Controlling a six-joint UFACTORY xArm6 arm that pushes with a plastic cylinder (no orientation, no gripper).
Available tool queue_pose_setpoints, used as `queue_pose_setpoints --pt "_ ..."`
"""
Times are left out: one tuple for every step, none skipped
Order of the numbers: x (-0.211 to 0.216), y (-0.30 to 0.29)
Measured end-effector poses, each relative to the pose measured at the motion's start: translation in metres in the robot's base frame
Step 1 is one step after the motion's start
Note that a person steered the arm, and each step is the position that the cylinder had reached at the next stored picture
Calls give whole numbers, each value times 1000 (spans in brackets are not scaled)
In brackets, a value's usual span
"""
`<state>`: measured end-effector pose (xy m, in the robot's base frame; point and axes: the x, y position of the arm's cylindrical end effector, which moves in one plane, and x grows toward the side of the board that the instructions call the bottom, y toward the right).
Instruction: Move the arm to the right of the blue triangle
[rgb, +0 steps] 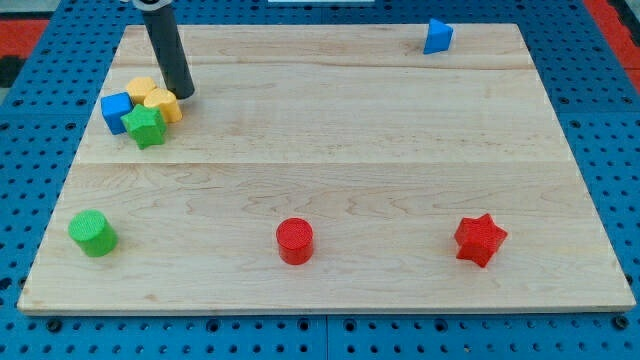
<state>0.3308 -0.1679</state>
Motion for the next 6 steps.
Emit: queue_pose_setpoints --pt "-3 91" --pt "-9 186" --pt "-40 291" --pt "-74 375" --pt "-107 385" --pt "-133 371"
